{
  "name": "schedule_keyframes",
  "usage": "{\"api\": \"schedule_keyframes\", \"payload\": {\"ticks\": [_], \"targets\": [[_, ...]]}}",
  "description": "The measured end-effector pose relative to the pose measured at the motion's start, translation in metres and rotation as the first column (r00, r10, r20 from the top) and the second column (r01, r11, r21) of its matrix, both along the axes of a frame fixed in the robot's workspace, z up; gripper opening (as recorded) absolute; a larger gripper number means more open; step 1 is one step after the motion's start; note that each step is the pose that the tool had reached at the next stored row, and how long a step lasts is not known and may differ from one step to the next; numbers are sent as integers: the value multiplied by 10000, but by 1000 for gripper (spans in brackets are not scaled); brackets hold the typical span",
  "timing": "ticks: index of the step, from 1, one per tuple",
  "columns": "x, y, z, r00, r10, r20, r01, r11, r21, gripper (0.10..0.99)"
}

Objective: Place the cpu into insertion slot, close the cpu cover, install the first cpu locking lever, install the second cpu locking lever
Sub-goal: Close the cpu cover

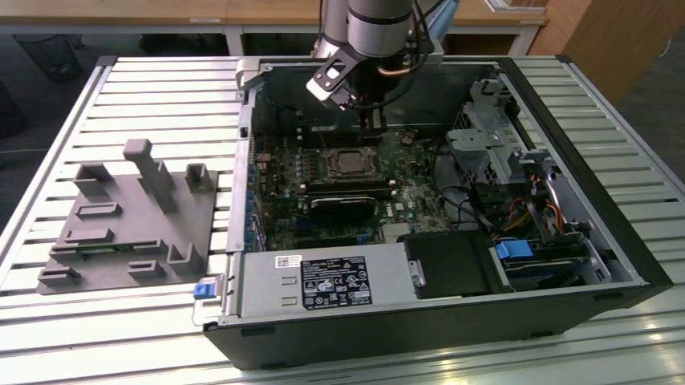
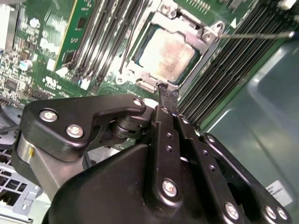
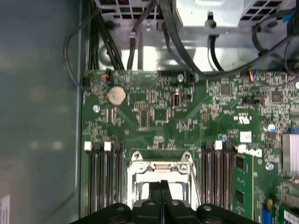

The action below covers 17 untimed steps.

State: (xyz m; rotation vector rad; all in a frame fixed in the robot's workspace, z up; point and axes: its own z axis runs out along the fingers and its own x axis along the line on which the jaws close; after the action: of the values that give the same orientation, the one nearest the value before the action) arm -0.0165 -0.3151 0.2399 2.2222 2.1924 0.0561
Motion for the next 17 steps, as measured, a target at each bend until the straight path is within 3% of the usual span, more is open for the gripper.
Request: {"api": "schedule_keyframes", "payload": {"ticks": [8,17], "targets": [[-138,0,0,10000,1,0,-1,10000,-1,106],[-179,0,-1,10000,0,0,0,10000,0,106]]}}
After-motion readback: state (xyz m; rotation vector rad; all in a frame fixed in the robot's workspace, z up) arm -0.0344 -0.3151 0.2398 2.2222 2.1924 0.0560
